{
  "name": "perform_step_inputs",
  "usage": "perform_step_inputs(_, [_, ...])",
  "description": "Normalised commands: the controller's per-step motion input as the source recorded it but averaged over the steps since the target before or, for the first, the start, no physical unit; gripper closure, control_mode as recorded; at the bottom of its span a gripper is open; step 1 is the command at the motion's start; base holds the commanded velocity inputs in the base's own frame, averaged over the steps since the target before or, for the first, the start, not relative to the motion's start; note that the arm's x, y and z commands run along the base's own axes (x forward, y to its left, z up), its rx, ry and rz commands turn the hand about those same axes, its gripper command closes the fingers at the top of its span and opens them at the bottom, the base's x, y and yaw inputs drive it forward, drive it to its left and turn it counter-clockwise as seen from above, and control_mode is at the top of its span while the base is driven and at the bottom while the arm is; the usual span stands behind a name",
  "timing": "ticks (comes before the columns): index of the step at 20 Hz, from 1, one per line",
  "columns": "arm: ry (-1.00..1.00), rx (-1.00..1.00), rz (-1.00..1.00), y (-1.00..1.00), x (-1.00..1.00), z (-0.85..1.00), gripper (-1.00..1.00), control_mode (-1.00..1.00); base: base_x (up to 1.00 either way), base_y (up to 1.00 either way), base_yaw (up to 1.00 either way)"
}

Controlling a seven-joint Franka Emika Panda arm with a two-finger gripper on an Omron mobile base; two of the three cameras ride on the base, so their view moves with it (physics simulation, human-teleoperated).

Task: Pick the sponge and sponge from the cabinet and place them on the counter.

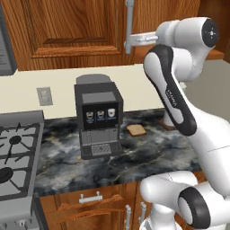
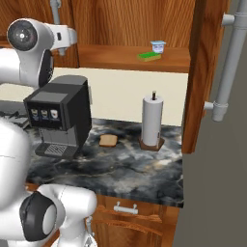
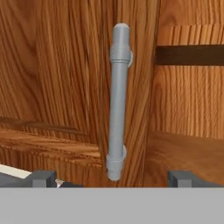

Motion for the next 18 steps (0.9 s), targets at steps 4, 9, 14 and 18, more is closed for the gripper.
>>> perform_step_inputs(4, [-0.04, -0.02, 0.0, 0.1, 0.48, 0.0, -1.0, -1.0, 0.0, 0.0, 0.0])
perform_step_inputs(9, [-0.03, -0.02, 0.0, 0.14, 0.46, 0.0, -1.0, -1.0, 0.0, 0.0, 0.0])
perform_step_inputs(14, [-0.02, -0.02, 0.0, 0.12, 0.44, 0.0, -1.0, -1.0, 0.0, 0.0, 0.0])
perform_step_inputs(18, [-0.02, -0.02, 0.0, 0.05, 0.41, 0.0, -1.0, -1.0, 0.0, 0.0, 0.0])
